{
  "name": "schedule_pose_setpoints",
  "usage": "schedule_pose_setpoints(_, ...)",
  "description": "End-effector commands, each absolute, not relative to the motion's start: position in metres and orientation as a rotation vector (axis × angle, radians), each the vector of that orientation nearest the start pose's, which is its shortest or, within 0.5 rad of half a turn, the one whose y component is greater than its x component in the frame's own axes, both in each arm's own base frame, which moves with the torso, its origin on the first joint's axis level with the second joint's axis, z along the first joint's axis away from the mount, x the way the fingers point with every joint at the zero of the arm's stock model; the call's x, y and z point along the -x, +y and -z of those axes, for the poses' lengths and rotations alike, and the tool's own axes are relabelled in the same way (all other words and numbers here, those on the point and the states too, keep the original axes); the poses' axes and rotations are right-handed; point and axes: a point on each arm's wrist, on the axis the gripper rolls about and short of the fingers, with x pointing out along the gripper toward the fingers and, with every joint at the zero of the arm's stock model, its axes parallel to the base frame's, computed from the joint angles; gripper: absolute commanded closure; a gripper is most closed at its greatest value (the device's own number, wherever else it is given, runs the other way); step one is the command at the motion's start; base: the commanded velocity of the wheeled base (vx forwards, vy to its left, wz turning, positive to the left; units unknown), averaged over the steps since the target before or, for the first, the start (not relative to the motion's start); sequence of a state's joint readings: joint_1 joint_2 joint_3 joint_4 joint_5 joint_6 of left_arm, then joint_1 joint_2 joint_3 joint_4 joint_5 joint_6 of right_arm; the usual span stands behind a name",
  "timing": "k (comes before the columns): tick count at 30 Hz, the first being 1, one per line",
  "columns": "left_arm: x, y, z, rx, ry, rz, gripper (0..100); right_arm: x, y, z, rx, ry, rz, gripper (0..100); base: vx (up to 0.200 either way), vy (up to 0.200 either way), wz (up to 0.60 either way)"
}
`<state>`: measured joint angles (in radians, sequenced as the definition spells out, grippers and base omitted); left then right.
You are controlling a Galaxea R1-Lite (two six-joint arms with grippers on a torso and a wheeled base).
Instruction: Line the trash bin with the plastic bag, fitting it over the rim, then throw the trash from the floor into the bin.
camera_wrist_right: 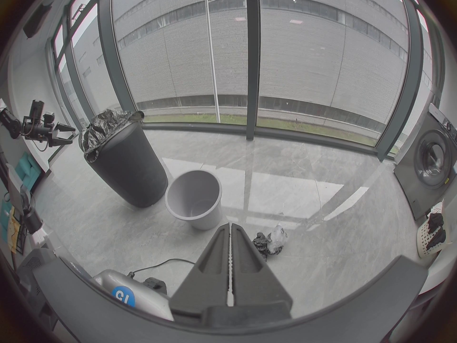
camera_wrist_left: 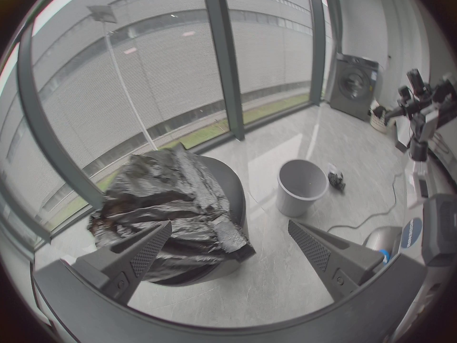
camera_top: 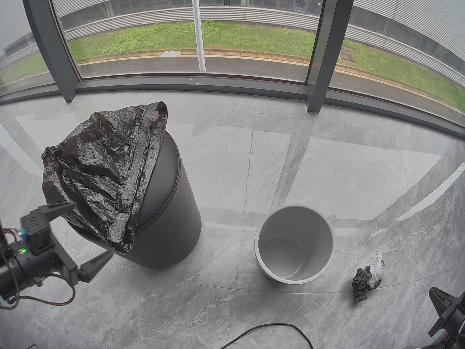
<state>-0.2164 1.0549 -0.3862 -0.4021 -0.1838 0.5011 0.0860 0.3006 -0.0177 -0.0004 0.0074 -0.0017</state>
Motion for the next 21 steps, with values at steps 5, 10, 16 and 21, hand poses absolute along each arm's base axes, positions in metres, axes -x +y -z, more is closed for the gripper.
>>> schedule_pose_setpoints(5,-0.192,-0.087,-0.143,-0.578,0.371,0.550,0,-0.013,0.001,-0.078,0.024,0.463,-0.105,100,0.000,0.000,0.00)
schedule_pose_setpoints(10,-0.183,-0.119,-0.143,-0.491,0.400,0.381,0,-0.015,0.002,-0.078,0.027,0.489,-0.103,100,0.000,0.000,0.00)
schedule_pose_setpoints(16,-0.190,-0.128,-0.162,-0.437,0.341,0.202,0,-0.015,0.002,-0.078,0.027,0.489,-0.105,100,0.000,0.000,0.00)
schedule_pose_setpoints(21,-0.187,-0.120,-0.158,-0.441,0.357,0.138,0,-0.016,0.002,-0.078,0.027,0.490,-0.106,100,0.000,0.000,0.00)
